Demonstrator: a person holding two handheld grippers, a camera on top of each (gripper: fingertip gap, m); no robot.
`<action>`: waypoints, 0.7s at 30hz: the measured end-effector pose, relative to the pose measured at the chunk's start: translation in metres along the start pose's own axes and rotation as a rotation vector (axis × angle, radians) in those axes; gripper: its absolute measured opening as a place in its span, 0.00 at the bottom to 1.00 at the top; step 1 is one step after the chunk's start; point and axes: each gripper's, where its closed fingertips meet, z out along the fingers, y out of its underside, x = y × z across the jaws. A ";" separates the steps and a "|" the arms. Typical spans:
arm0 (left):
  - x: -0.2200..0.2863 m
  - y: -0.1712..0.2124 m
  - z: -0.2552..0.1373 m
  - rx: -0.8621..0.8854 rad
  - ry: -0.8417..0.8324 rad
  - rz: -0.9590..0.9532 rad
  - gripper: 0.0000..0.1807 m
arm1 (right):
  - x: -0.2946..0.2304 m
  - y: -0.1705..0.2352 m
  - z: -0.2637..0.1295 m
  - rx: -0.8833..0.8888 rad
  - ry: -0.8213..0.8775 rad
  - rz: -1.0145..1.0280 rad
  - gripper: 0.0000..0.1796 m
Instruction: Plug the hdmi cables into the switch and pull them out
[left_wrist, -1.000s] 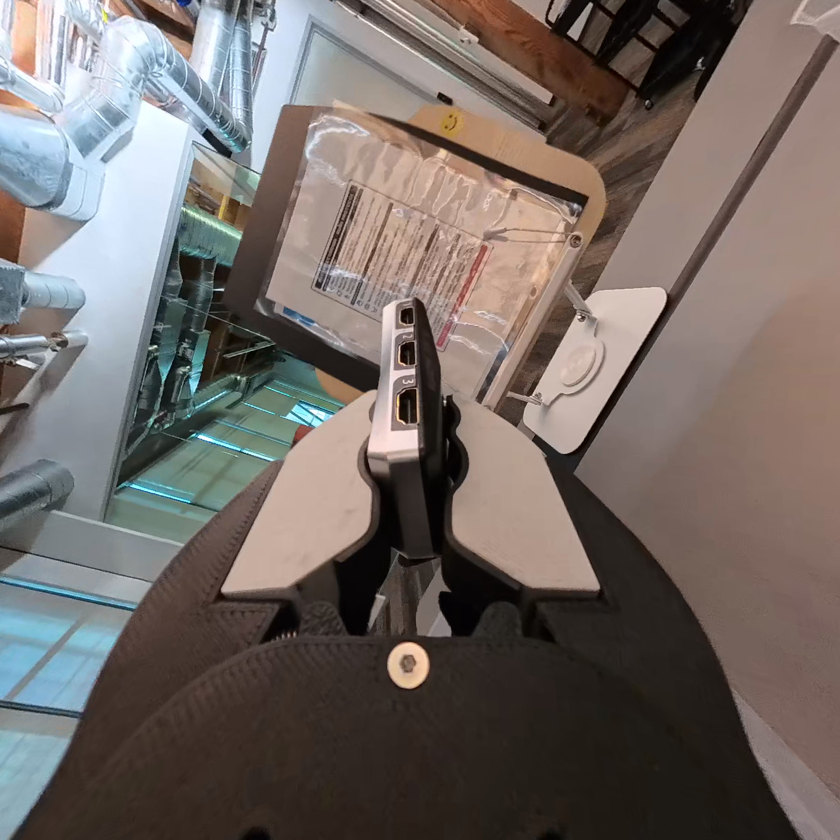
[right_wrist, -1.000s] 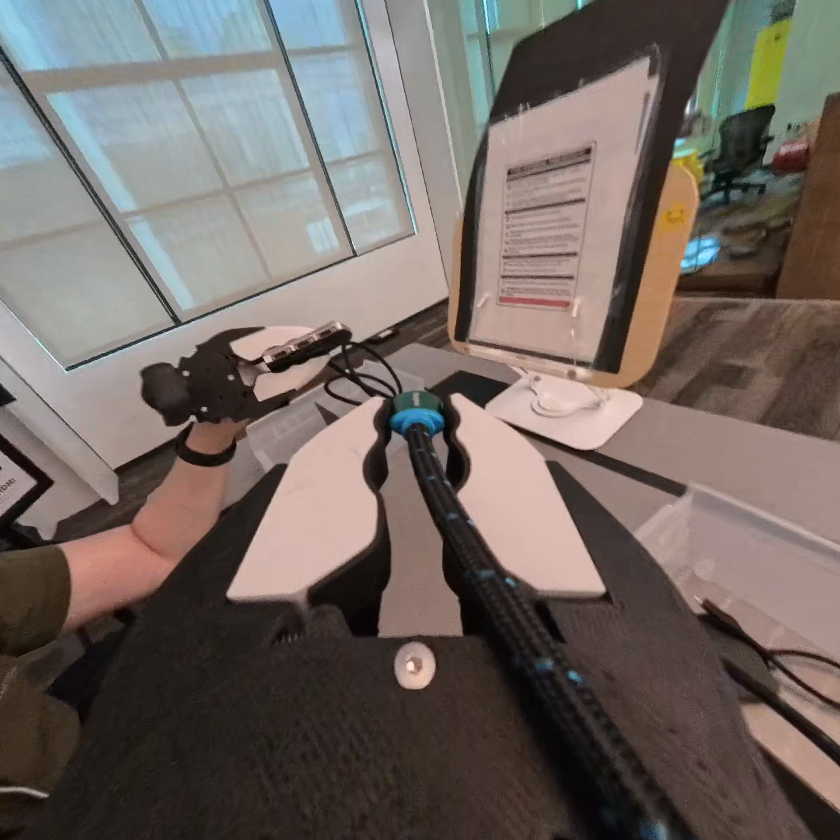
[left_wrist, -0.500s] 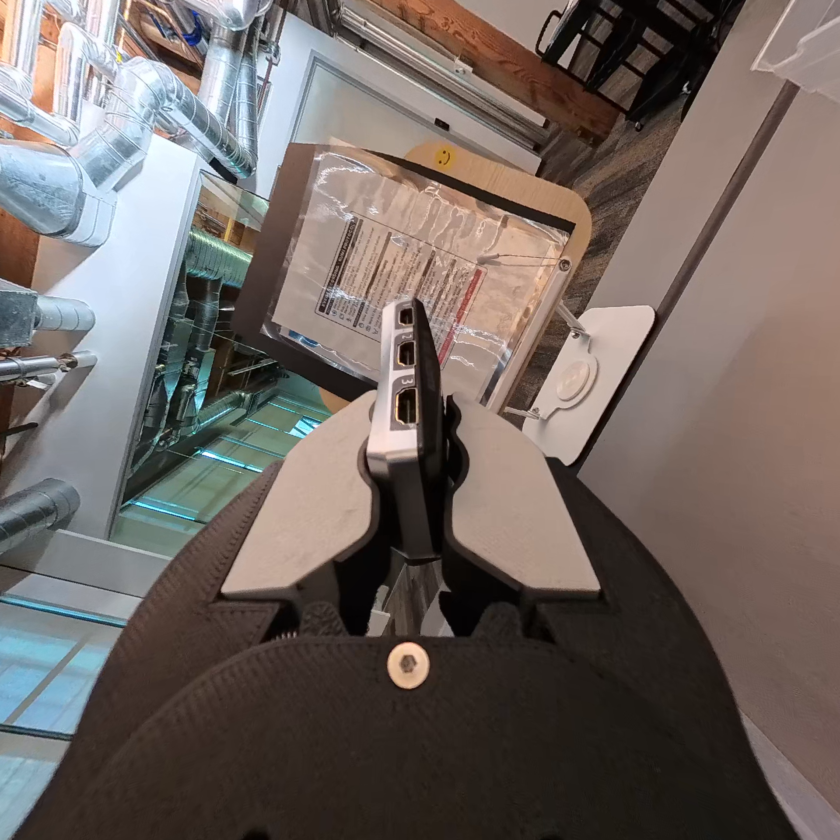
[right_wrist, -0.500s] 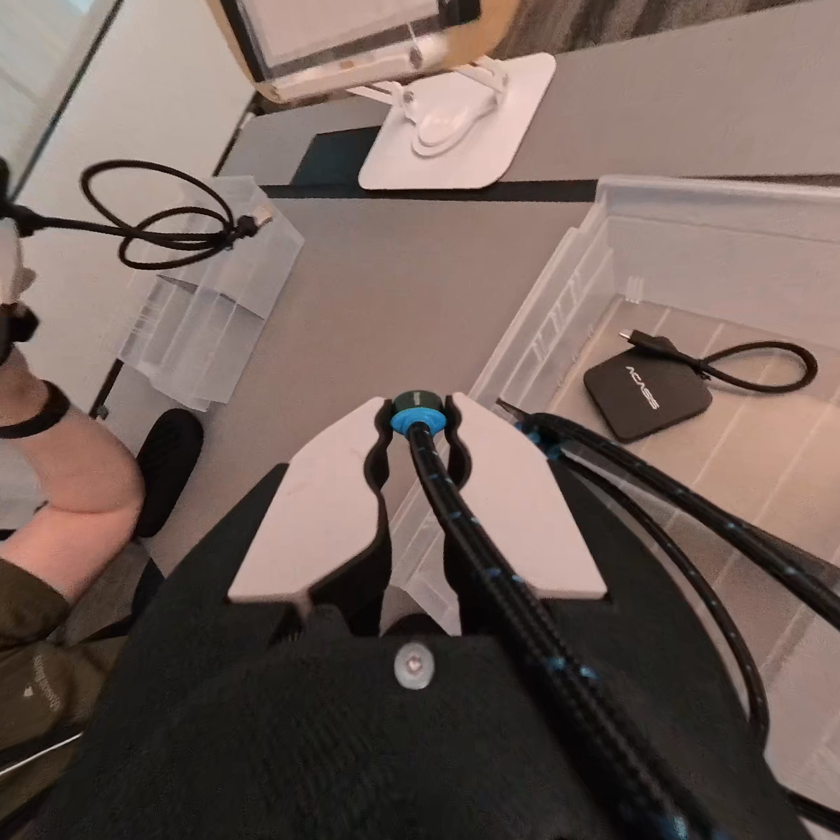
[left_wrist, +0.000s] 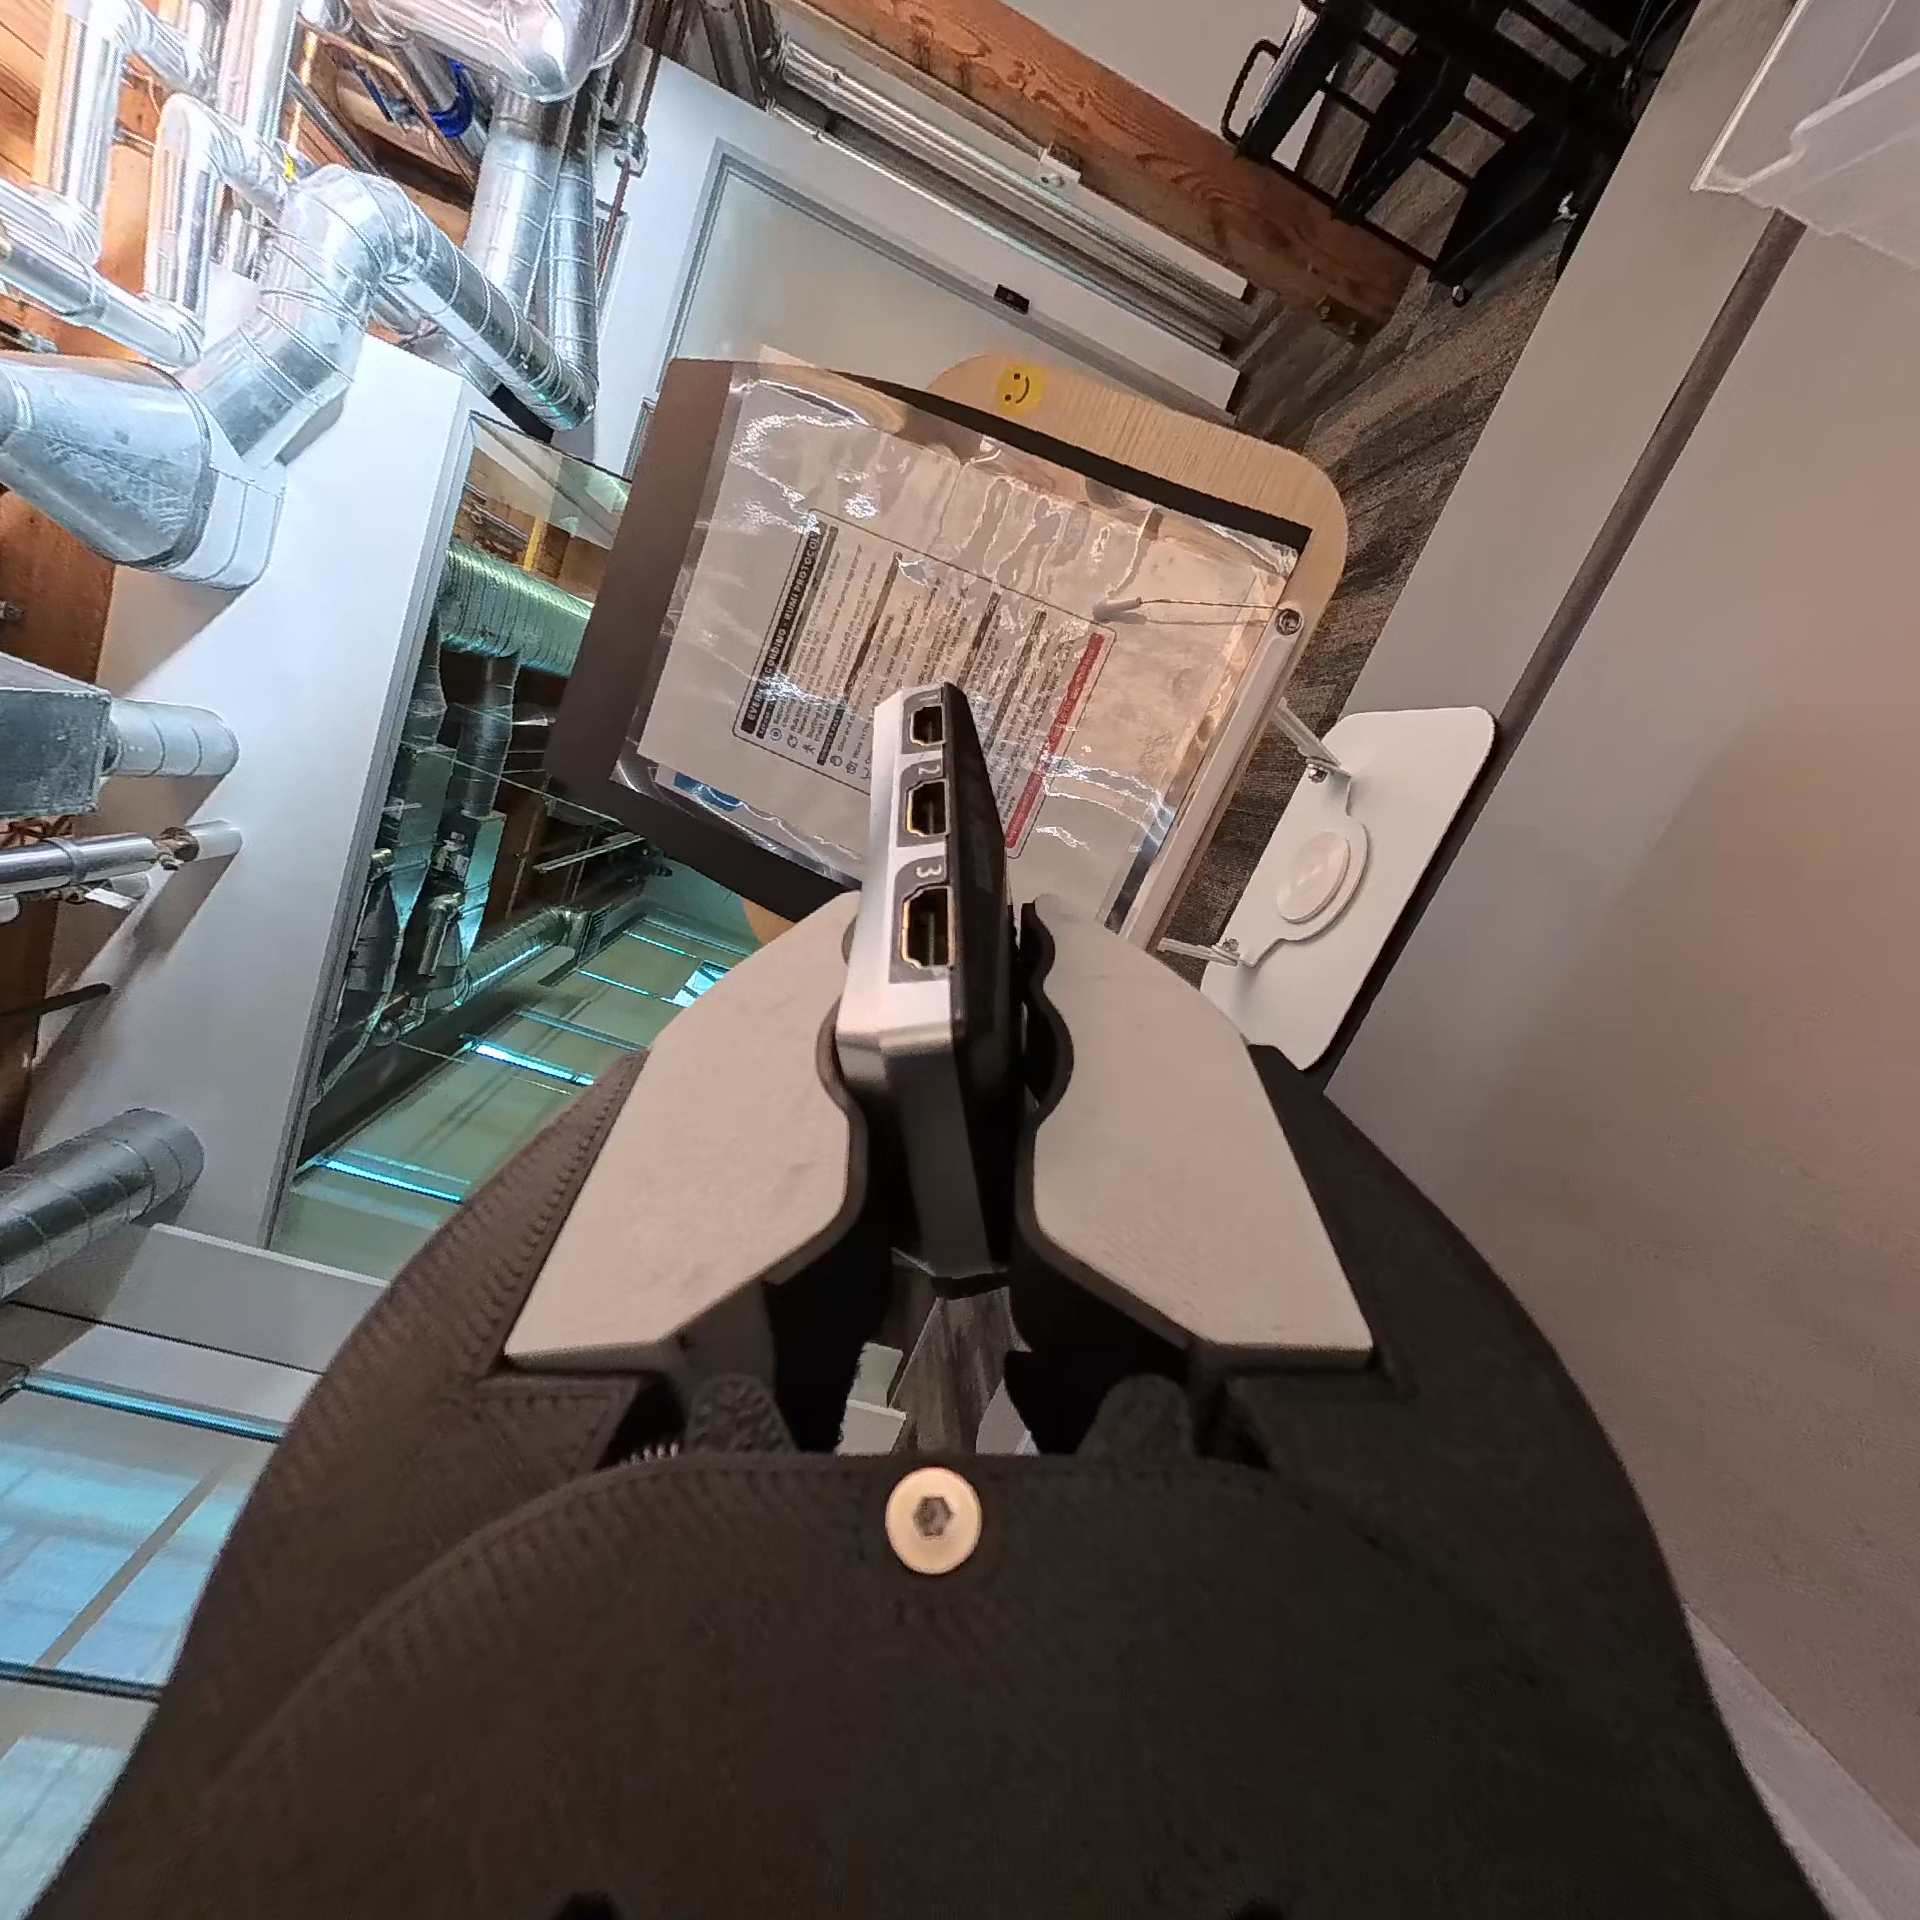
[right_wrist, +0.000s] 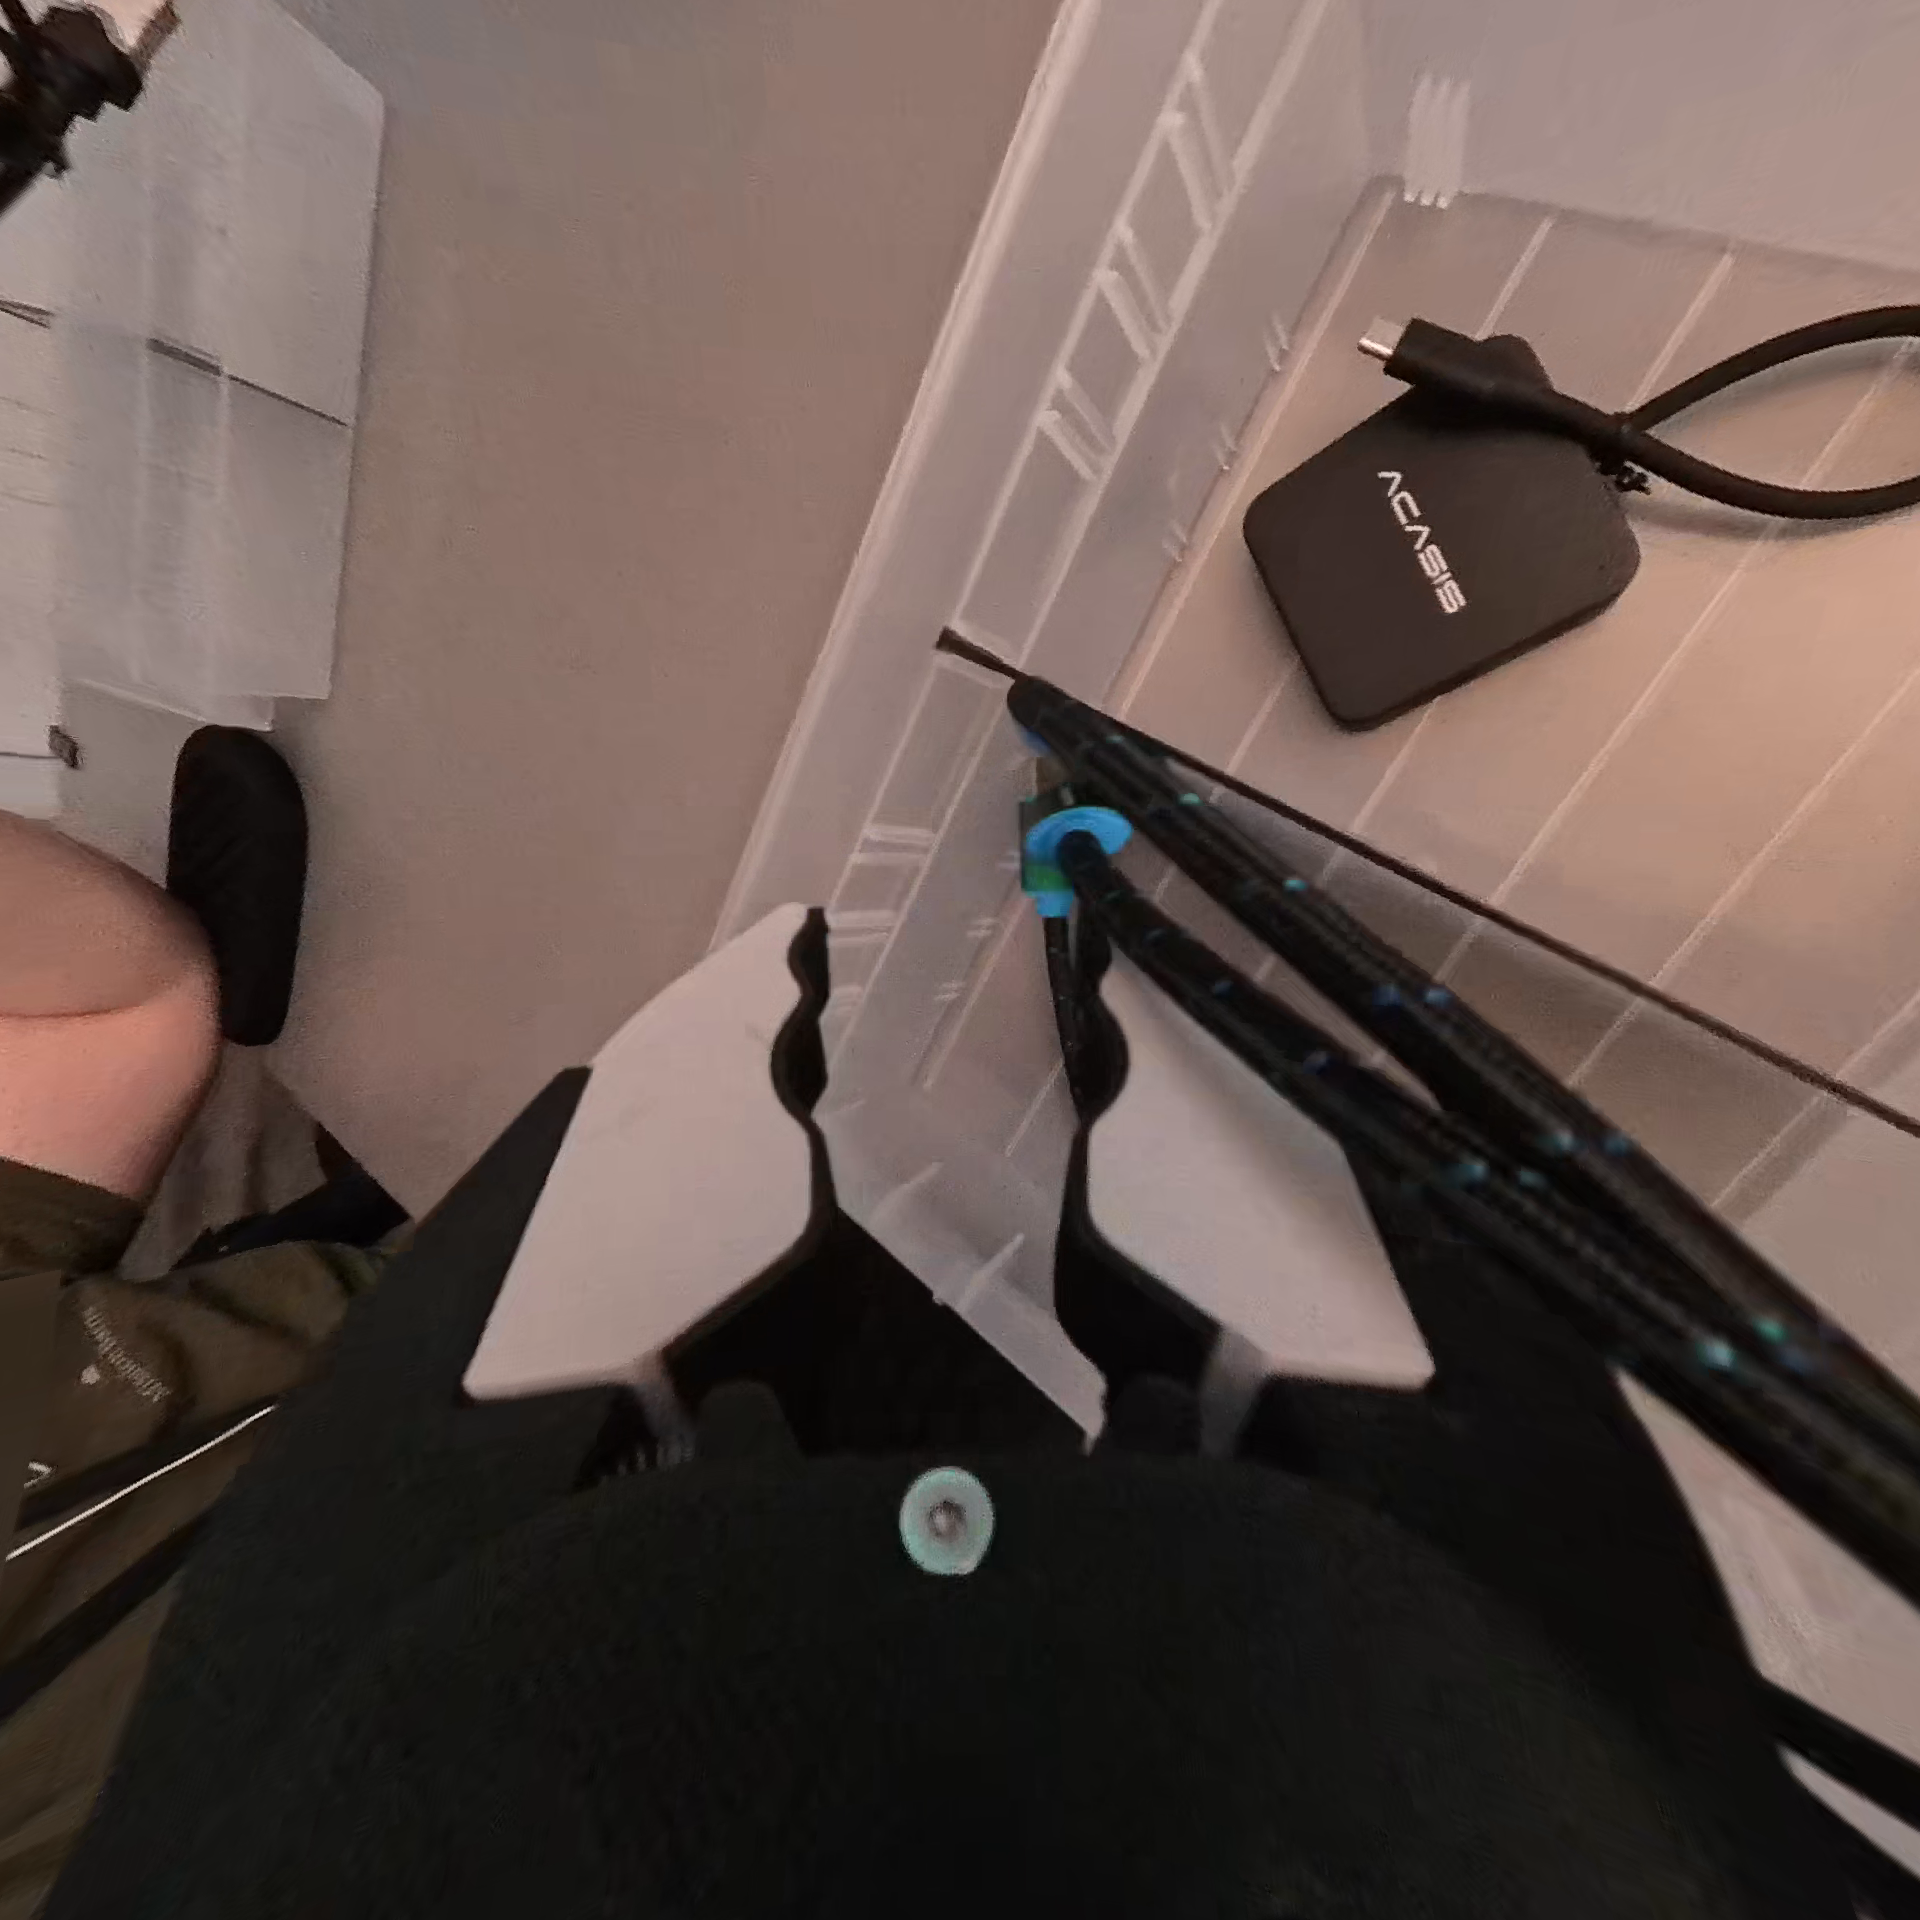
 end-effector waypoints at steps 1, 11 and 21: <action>0.000 0.000 0.000 -0.001 0.000 0.001 0.13 | -0.003 0.000 -0.006 0.013 -0.008 -0.006 0.26; 0.002 -0.014 -0.015 0.125 0.088 0.010 0.12 | -0.077 0.002 -0.107 0.316 0.097 -0.299 0.20; 0.055 -0.068 -0.067 0.448 0.466 0.020 0.12 | -0.299 -0.013 -0.044 0.742 0.146 -1.573 0.24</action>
